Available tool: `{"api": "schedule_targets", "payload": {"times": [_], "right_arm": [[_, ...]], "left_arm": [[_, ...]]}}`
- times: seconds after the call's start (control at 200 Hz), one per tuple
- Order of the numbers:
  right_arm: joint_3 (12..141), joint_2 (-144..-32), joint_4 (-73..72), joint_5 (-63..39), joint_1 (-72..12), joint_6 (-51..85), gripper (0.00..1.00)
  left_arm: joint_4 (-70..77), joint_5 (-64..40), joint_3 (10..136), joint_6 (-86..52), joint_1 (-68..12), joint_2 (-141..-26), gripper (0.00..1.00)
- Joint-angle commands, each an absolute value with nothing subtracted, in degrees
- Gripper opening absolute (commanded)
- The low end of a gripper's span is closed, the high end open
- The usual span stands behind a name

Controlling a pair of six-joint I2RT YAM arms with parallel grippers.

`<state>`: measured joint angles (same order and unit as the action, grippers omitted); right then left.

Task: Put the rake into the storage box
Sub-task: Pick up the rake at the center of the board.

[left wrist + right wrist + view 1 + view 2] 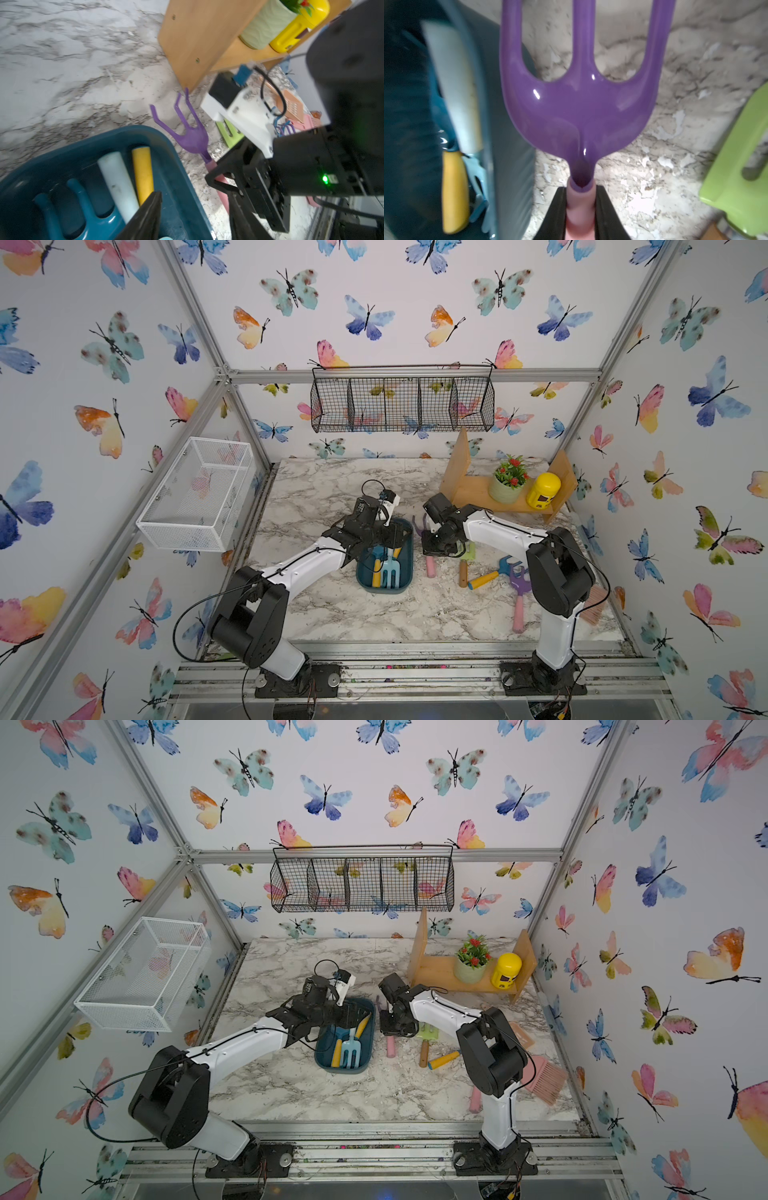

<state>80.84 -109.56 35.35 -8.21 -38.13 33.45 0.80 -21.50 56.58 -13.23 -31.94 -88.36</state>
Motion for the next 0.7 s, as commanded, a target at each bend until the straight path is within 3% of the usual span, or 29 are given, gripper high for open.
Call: {"api": "schedule_targets", "payload": {"times": [0.0, 0.696], "right_arm": [[83.3, -107.2, 32.7, -11.4, -37.1, 34.9, 0.17], [85.3, -105.7, 17.1, -36.4, -33.2, 42.3, 0.18]], "left_arm": [[0.6, -30.2, 58.6, -10.6, -32.1, -89.7, 0.56], [0.8, -31.8, 59.7, -9.1, -32.3, -91.1, 0.58]]}}
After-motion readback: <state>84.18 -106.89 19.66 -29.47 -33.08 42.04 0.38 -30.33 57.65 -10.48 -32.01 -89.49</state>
